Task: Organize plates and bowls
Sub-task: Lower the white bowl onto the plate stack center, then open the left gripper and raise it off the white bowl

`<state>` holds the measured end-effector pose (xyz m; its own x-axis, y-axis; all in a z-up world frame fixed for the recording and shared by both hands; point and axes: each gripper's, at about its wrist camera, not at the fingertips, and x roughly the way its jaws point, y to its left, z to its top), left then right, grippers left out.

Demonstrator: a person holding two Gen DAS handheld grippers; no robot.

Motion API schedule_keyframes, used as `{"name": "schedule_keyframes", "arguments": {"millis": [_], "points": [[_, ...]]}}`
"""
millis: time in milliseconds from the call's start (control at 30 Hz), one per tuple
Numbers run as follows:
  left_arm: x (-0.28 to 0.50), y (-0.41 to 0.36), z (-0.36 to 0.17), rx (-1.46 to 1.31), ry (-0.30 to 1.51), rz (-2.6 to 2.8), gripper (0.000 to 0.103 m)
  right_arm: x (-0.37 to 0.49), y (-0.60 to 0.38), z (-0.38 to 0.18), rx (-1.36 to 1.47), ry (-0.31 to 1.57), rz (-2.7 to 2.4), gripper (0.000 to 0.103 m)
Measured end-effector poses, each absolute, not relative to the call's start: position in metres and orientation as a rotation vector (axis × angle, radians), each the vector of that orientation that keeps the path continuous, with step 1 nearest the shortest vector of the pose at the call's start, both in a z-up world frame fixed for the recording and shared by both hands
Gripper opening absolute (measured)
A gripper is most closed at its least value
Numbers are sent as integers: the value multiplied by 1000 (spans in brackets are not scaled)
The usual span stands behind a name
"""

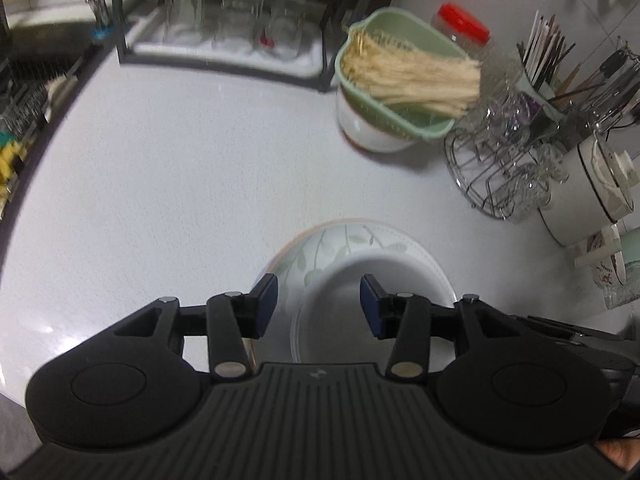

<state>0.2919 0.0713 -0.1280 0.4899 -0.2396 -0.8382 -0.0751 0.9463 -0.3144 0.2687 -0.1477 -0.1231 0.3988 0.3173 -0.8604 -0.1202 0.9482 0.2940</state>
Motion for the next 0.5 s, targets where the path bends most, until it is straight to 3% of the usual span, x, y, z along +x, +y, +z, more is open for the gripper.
{"name": "schedule_keyframes", "arguments": {"millis": [500], "points": [[229,51,-3,-216,853,-83,71,230,-194,-28,200,893,350,44]]}}
